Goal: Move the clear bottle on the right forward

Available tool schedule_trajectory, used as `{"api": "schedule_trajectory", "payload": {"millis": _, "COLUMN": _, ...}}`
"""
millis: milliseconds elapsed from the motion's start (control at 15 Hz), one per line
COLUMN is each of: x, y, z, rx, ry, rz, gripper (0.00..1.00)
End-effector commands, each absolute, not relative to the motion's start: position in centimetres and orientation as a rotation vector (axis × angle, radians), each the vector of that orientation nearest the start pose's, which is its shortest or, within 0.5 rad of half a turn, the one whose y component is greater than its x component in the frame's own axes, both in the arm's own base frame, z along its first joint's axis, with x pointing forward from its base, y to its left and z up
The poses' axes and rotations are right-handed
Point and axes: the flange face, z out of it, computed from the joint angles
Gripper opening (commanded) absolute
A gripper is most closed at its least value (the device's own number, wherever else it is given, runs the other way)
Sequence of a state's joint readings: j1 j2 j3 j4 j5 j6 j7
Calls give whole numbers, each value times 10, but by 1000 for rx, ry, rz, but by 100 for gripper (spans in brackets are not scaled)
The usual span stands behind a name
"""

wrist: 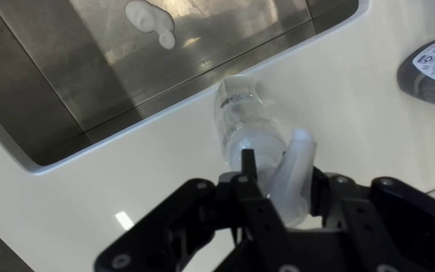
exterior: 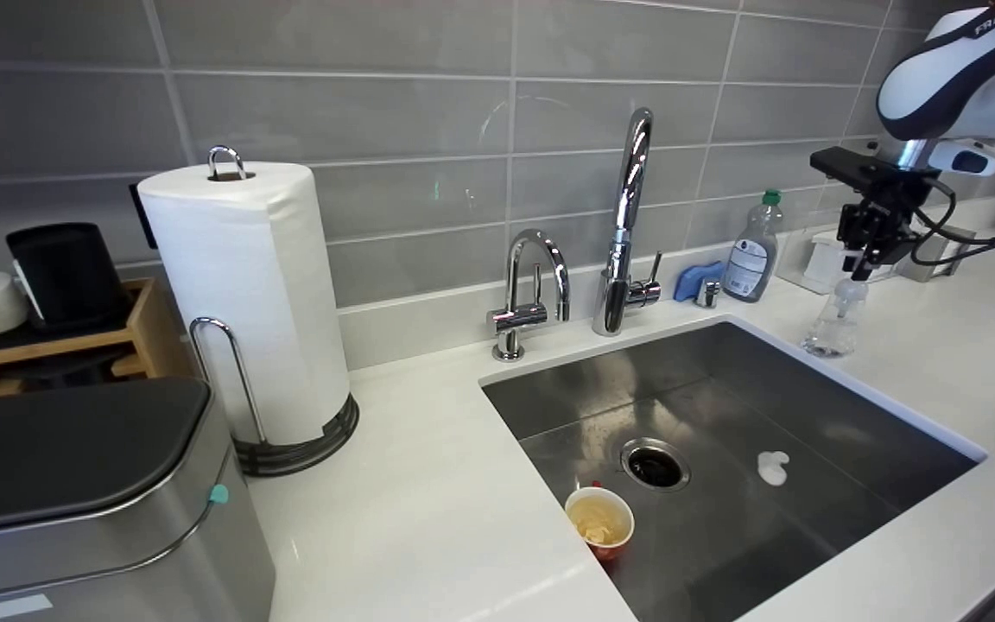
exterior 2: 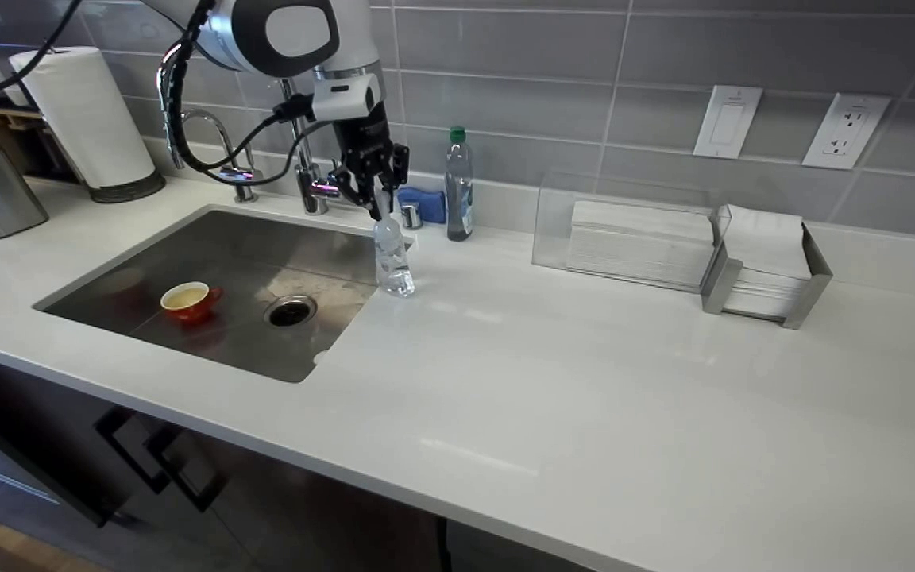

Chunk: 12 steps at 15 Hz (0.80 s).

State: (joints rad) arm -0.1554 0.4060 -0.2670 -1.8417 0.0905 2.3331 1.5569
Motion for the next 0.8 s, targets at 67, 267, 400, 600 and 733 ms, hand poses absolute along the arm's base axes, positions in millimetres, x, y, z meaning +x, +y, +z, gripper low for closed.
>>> {"api": "schedule_trajectory", "payload": {"millis": 67, "x": 594, "y": -231, "z": 352, "rx": -1923, "ry": 2456, "rz": -144, "gripper": 6}}
{"api": "schedule_trajectory", "payload": {"millis": 267, "x": 602, "y": -213, "z": 375, "rx": -2149, "ry": 2294, "rz": -119, "gripper": 6}}
{"api": "schedule_trajectory", "payload": {"millis": 400, "x": 611, "y": -203, "z": 390, "rx": -2283, "ry": 2178, "rz": -96, "gripper": 6}}
{"api": "schedule_trajectory", "payload": {"millis": 600, "x": 627, "y": -192, "z": 401, "rx": -2469, "ry": 1994, "rz": -101, "gripper": 6}}
{"api": "schedule_trajectory", "payload": {"millis": 733, "x": 636, "y": -189, "z": 406, "rx": -2590, "ry": 1865, "rz": -126, "gripper": 6}}
